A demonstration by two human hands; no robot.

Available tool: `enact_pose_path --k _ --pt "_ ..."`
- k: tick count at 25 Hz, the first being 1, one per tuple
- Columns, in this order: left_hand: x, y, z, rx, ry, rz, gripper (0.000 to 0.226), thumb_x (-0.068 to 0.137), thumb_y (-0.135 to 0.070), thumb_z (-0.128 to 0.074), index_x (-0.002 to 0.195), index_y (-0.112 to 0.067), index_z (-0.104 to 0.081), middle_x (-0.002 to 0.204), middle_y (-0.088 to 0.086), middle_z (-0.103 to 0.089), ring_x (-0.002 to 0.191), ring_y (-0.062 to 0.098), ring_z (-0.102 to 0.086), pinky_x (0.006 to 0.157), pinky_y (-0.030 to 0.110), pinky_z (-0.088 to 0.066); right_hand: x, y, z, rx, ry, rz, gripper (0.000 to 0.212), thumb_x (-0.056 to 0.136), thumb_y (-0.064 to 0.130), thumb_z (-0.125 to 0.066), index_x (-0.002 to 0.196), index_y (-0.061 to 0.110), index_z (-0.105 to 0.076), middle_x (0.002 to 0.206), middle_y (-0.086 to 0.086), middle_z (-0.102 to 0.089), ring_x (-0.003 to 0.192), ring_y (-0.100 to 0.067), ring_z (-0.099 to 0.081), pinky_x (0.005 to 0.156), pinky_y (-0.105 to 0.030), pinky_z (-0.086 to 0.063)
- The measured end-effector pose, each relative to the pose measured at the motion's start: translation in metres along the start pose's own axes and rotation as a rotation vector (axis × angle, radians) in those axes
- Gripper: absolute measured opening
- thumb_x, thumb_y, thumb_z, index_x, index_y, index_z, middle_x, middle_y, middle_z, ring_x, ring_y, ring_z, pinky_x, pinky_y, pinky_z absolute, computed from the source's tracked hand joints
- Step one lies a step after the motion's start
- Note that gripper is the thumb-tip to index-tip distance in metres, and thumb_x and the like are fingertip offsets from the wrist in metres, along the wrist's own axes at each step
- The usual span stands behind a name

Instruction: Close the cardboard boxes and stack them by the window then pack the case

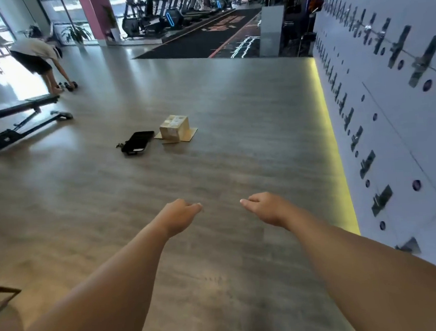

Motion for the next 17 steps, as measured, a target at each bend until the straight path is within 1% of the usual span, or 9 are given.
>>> enact_pose_path --k 1,3,5,7,9,11,12,15,17 --pt "0.026 -0.013 0.006 -0.016 -0.004 0.014 0.039 0.096 -0.050 -0.052 0.091 -0.018 -0.073 0.100 0.008 -0.067 0.107 0.031 -0.061 0.079 0.030 -0.039 0.030 0.000 0.018 -0.001 0.010 0.008 0.055 0.099 0.057 -0.048 0.118 0.010 -0.069 0.121 -0.008 -0.067 0.119 -0.027 -0.060 0.091 -0.031 -0.043" --pt "0.080 -0.034 0.021 -0.052 -0.016 0.033 0.042 0.096 -0.049 -0.051 0.108 -0.017 -0.074 0.110 0.010 -0.068 0.113 0.030 -0.061 0.081 0.029 -0.039 0.093 0.002 0.050 0.014 0.007 0.018 0.058 0.098 0.058 -0.049 0.123 0.008 -0.067 0.120 -0.004 -0.066 0.123 -0.028 -0.058 0.099 -0.034 -0.043" --pt "0.129 -0.048 0.035 -0.057 -0.010 0.040 0.046 0.097 -0.049 -0.051 0.117 -0.014 -0.072 0.120 0.012 -0.067 0.117 0.029 -0.059 0.085 0.030 -0.040 0.147 0.002 0.073 0.007 0.007 0.016 0.065 0.097 0.061 -0.049 0.138 0.012 -0.059 0.141 -0.005 -0.059 0.133 -0.025 -0.052 0.109 -0.035 -0.039" --pt "0.184 -0.058 0.048 -0.055 -0.005 0.054 0.049 0.097 -0.051 -0.051 0.120 -0.013 -0.071 0.124 0.012 -0.066 0.116 0.029 -0.058 0.089 0.032 -0.042 0.204 0.000 0.088 -0.012 0.025 0.018 0.069 0.096 0.063 -0.049 0.144 0.014 -0.053 0.150 -0.005 -0.051 0.138 -0.023 -0.047 0.111 -0.034 -0.036" --pt "0.251 -0.064 0.065 -0.068 -0.017 0.077 0.051 0.095 -0.054 -0.051 0.122 -0.015 -0.069 0.122 0.010 -0.066 0.111 0.028 -0.059 0.087 0.032 -0.042 0.271 0.002 0.106 -0.054 0.037 0.025 0.070 0.095 0.064 -0.048 0.146 0.015 -0.052 0.152 -0.003 -0.049 0.139 -0.022 -0.046 0.112 -0.033 -0.035" --pt "0.323 -0.066 0.084 -0.068 -0.023 0.078 0.054 0.094 -0.056 -0.050 0.126 -0.016 -0.067 0.123 0.009 -0.065 0.113 0.028 -0.059 0.086 0.032 -0.040 0.341 0.009 0.123 -0.078 0.047 0.034 0.073 0.095 0.065 -0.049 0.148 0.015 -0.048 0.154 -0.003 -0.046 0.141 -0.021 -0.043 0.113 -0.033 -0.033" --pt "0.362 -0.067 0.094 -0.067 -0.025 0.075 0.055 0.094 -0.056 -0.049 0.125 -0.015 -0.067 0.122 0.009 -0.065 0.113 0.029 -0.059 0.085 0.032 -0.040 0.376 0.012 0.133 -0.083 0.043 0.033 0.074 0.095 0.064 -0.049 0.149 0.014 -0.047 0.154 -0.003 -0.045 0.141 -0.022 -0.043 0.114 -0.032 -0.032" --pt "0.464 -0.079 0.123 -0.064 0.006 0.066 0.049 0.094 -0.056 -0.049 0.105 -0.013 -0.069 0.116 0.012 -0.068 0.102 0.028 -0.061 0.081 0.034 -0.043 0.466 0.023 0.167 -0.082 0.049 -0.001 0.074 0.096 0.063 -0.048 0.150 0.013 -0.045 0.155 -0.004 -0.044 0.142 -0.022 -0.042 0.115 -0.033 -0.032" --pt "0.526 -0.092 0.143 -0.076 0.023 0.066 0.052 0.094 -0.055 -0.049 0.118 -0.012 -0.067 0.119 0.011 -0.066 0.105 0.027 -0.060 0.086 0.035 -0.045 0.527 0.034 0.191 -0.115 0.052 -0.003 0.073 0.097 0.062 -0.048 0.149 0.012 -0.046 0.155 -0.005 -0.045 0.142 -0.023 -0.042 0.116 -0.034 -0.032"
Point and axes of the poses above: each hand's wrist, its own x-axis towards the middle knuckle, its own z-axis out of the back of the hand, y = z × x, the point moved 6 cm from there along x, towards the middle knuckle
